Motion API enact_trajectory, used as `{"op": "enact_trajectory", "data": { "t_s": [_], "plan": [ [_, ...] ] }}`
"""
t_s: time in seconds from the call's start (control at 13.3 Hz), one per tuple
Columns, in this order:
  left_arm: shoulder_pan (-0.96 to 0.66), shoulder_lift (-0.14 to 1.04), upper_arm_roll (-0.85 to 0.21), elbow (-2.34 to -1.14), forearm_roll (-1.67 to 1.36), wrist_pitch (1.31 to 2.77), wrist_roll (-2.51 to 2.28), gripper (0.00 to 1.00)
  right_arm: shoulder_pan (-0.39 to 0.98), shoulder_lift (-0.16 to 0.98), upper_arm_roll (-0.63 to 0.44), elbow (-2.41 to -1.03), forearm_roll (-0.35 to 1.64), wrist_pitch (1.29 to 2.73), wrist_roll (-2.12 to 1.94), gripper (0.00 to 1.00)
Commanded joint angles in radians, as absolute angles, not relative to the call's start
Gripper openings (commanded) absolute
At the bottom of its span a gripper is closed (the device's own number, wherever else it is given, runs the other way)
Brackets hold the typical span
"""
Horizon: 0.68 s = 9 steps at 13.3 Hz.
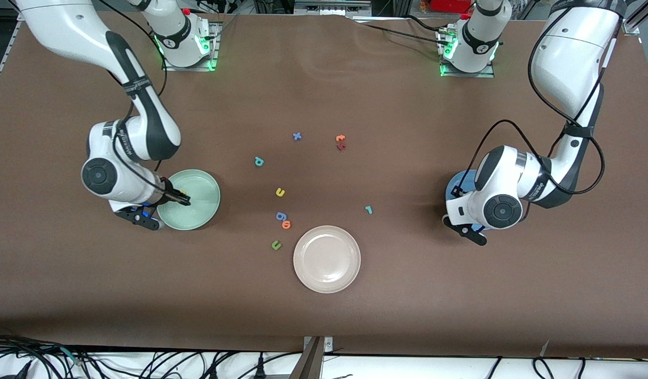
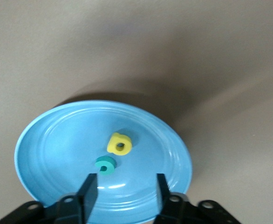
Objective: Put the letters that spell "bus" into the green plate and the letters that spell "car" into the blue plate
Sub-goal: 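Drop the yellow letter on the blue plate while the right gripper places 's'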
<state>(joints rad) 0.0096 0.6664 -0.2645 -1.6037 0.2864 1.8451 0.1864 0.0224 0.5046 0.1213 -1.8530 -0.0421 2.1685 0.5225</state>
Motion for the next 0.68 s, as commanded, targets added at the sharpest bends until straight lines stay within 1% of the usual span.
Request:
{"op": "enact_trajectory", "data": {
  "t_s": [0.0, 0.08, 0.23, 0.3, 0.38, 0.45, 0.53, 0.6],
  "plan": [
    [0.006, 0.62, -0.296, -1.634, 0.279, 1.855, 0.178, 1.0, 0.028, 0.529, 0.129, -1.862, -0.028, 2.186, 0.509, 0.19],
    [0.005, 0.62, -0.319, -1.629, 0.255, 1.853, 0.137, 1.0, 0.028, 0.538, 0.129, -1.862, -0.028, 2.198, 0.514, 0.3],
    [-0.03, 0.621, -0.377, -1.617, 0.258, 1.858, -0.03, 1.0, 0.029, 0.546, 0.129, -1.862, -0.028, 2.203, 0.517, 0.38],
    [-0.072, 0.638, -0.379, -1.589, 0.253, 1.859, -0.102, 1.0, 0.029, 0.546, 0.129, -1.862, -0.028, 2.201, 0.518, 0.38],
    [-0.118, 0.658, -0.379, -1.568, 0.249, 1.859, -0.153, 1.0, 0.029, 0.542, 0.13, -1.861, -0.026, 2.197, 0.518, 0.4],
    [-0.145, 0.685, -0.379, -1.536, 0.245, 1.87, -0.197, 1.0, 0.031, 0.531, 0.13, -1.859, -0.026, 2.191, 0.522, 0.47],
    [-0.17, 0.708, -0.379, -1.504, 0.242, 1.906, -0.256, 1.0, 0.04, 0.508, 0.132, -1.859, -0.026, 2.183, 0.563, 0.56],
    [-0.193, 0.727, -0.379, -1.491, 0.242, 1.952, -0.325, 1.0, 0.069, 0.488, 0.136, -1.859, -0.026, 2.178, 0.63, 0.76]
  ]
}}
